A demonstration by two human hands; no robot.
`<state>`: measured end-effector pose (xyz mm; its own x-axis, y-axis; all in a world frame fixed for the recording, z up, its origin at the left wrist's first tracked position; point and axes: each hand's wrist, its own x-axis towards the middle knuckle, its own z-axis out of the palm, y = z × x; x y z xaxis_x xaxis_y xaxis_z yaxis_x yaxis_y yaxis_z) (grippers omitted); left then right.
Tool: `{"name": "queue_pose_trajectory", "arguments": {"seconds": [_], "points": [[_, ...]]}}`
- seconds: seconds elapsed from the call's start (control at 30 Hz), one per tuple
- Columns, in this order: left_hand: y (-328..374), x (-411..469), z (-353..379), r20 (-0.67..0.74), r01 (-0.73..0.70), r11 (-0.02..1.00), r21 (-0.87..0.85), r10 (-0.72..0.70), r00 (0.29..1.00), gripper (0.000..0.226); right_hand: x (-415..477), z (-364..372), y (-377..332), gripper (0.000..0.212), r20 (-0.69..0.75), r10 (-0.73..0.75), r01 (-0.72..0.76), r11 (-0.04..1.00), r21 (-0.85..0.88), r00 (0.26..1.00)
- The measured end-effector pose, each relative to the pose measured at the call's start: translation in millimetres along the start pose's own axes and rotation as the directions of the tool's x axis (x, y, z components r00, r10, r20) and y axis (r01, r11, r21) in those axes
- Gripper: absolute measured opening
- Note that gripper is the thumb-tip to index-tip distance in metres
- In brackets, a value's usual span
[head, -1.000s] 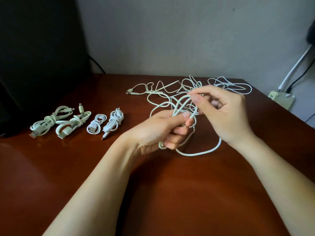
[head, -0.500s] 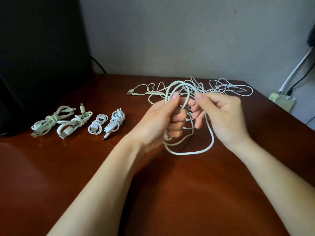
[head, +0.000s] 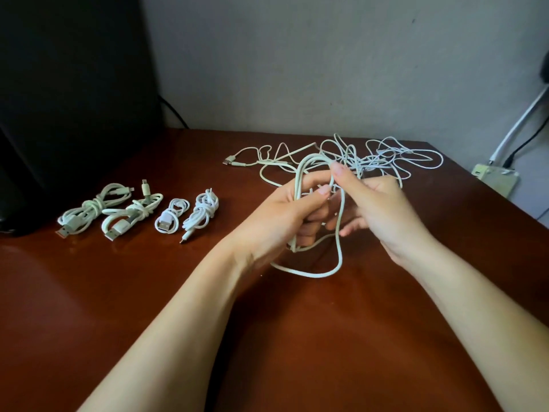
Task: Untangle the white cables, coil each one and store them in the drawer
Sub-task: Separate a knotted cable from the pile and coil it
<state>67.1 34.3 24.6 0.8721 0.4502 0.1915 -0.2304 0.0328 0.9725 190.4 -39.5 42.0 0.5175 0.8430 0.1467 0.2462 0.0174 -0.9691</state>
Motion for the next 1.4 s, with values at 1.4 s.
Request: {"name": "queue_pose_trajectory", "arguments": {"seconds": [1.4], "points": [[10.2,5.3,-23.7,-0.548,-0.311,0.947,0.083,0.304,0.779,0.006,-8.6,5.8,7.1,0.024,0.278,-0.131,0.237,0.890,-0.391,0.952]]}}
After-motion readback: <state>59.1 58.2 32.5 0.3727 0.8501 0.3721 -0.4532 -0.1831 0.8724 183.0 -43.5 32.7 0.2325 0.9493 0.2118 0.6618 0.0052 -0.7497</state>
